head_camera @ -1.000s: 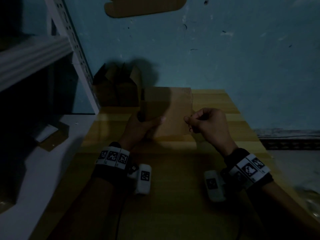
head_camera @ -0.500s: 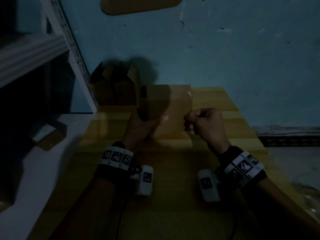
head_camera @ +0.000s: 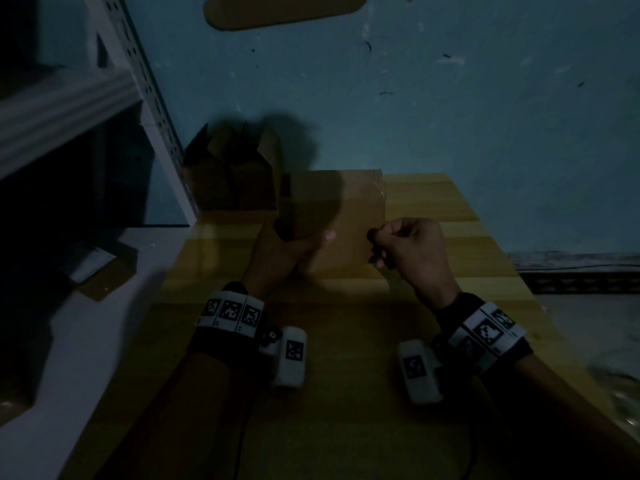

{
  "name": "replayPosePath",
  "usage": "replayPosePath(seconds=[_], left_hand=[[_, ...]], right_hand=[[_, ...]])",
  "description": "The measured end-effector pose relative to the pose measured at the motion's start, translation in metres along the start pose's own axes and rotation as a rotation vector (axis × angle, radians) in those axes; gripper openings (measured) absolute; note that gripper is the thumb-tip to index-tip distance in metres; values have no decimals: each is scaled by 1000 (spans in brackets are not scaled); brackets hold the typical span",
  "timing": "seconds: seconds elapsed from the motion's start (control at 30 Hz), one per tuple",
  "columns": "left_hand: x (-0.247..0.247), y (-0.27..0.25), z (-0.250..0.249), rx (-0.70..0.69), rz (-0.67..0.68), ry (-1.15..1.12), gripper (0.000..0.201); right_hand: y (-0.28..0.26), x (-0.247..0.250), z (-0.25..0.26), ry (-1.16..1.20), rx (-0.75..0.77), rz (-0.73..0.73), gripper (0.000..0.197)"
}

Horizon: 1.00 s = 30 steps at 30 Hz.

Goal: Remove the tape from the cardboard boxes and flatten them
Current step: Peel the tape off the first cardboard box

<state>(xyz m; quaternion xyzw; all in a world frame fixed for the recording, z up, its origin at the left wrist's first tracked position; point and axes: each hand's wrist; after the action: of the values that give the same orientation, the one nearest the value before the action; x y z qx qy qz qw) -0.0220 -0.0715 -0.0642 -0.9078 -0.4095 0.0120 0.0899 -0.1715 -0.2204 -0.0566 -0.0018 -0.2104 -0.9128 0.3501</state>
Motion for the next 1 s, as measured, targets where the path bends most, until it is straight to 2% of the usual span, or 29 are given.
replayPosePath(seconds=[0.1,0.2,0.47,0.67,0.73,0.83,1.0], left_hand=[[1,-3,-3,39,5,-20,80],[4,-4,-4,80,20,-23,67],[11,-2,-4,210,29,-54,42],[13,0,-4,239,66,-102,28],[13,-1,-4,238,70,-111,34],[13,-1,-3,248,72,-108,72],[12,-4,-5,247,83,-114,61]], right_hand=[[-1,0,-1,25,-32,6,24],[-2,1,0,33,-47,17,24],[-4,2,4,49,-98,23,37],[-3,6,7,116,-153,76,28],[-3,8,9,135,-156,82,25],[0,10,7,162,-171,59,24],[-1,9,5,-39,-55,123,42]])
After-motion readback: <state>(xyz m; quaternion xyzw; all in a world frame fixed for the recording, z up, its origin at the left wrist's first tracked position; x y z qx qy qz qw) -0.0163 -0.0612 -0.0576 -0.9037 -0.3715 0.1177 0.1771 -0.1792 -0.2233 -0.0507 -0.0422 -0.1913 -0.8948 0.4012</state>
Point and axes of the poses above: each hand's wrist, its own y-axis towards the middle knuckle, its own x-axis out of the back of the hand, z = x × y, and after that the axes turned 13 degrees about x, right-handed
